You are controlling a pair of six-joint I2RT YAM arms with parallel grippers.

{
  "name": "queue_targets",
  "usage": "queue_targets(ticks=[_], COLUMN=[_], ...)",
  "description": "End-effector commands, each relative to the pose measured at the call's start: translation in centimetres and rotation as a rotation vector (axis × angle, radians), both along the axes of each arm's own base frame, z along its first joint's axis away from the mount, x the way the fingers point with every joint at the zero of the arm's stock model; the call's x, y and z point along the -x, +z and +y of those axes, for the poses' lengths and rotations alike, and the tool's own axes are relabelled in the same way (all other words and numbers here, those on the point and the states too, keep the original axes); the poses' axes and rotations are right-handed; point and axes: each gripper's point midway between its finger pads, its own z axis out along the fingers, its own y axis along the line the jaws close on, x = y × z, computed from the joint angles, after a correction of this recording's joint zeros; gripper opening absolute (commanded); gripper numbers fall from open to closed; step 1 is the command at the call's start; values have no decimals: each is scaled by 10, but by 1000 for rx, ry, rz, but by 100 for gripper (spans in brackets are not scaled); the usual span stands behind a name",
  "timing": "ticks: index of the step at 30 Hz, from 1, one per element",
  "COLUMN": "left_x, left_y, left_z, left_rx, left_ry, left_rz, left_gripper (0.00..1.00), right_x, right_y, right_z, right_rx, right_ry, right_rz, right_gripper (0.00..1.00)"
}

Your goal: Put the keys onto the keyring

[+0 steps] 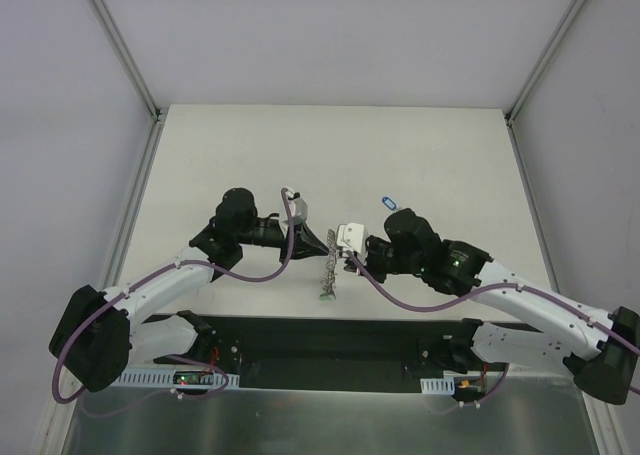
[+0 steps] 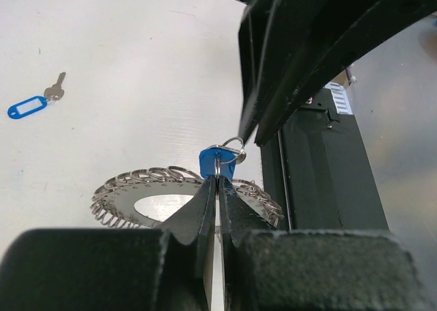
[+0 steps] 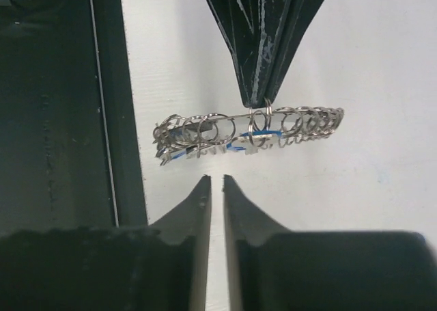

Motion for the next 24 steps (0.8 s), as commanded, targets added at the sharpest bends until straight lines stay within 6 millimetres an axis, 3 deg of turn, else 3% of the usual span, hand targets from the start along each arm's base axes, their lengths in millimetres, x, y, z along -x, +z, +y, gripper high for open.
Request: queue_targets(ticks=[1,4,8,24], left_x=[-6,-7,-8,-6], left_y=[20,17,18,22], left_z=[1,1,2,2], left_rx=[48,38,30,30], left_ry=[31,42,50,45], left_rz=[-57,-41,-33,-31], left_gripper=[0,0,0,0], right_x=[-13,-18,-20,-30], right_y=[34,47,54,53], right_z=[4,3,10,37], right_rx=[-134,-162,-166,-121], right_ry=[-66,-78,-57,-19], right_rz=[-97,-148,-177,-225], right_gripper=[32,40,40,36])
